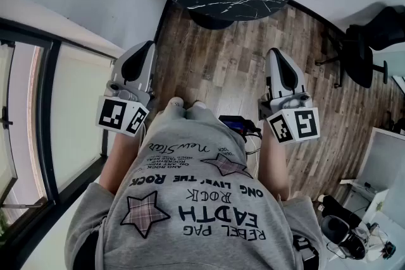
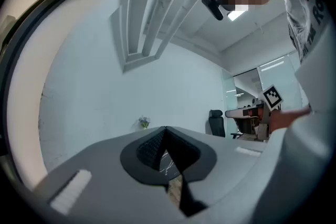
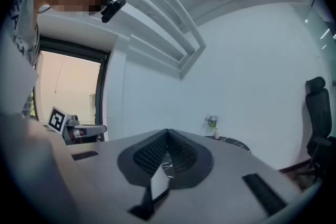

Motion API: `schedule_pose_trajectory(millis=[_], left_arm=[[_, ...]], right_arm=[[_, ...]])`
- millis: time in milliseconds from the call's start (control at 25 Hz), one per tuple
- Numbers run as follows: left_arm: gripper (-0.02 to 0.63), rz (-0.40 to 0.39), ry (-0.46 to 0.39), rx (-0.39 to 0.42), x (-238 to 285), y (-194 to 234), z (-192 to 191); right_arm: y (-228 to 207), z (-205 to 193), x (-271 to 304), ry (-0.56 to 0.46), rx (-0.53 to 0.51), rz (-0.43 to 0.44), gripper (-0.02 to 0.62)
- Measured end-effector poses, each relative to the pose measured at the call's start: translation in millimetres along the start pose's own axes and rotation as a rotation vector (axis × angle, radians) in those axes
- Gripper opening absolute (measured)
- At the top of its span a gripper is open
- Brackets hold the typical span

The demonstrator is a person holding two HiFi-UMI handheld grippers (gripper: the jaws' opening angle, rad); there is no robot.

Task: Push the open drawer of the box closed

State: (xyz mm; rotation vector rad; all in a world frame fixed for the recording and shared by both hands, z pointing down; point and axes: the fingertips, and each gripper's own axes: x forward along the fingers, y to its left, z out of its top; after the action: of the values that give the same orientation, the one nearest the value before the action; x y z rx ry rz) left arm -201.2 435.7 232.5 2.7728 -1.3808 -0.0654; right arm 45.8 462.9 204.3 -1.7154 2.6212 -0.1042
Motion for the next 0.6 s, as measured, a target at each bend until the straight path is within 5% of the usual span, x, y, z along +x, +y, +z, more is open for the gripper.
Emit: schedule_pose_trajectory(millis=[600], left_arm=[[0.005, 0.055, 0.008, 0.013, -10, -16, -3]], right_arm=[[-7, 4, -17, -0.03, 0.033, 0.068, 0.012]])
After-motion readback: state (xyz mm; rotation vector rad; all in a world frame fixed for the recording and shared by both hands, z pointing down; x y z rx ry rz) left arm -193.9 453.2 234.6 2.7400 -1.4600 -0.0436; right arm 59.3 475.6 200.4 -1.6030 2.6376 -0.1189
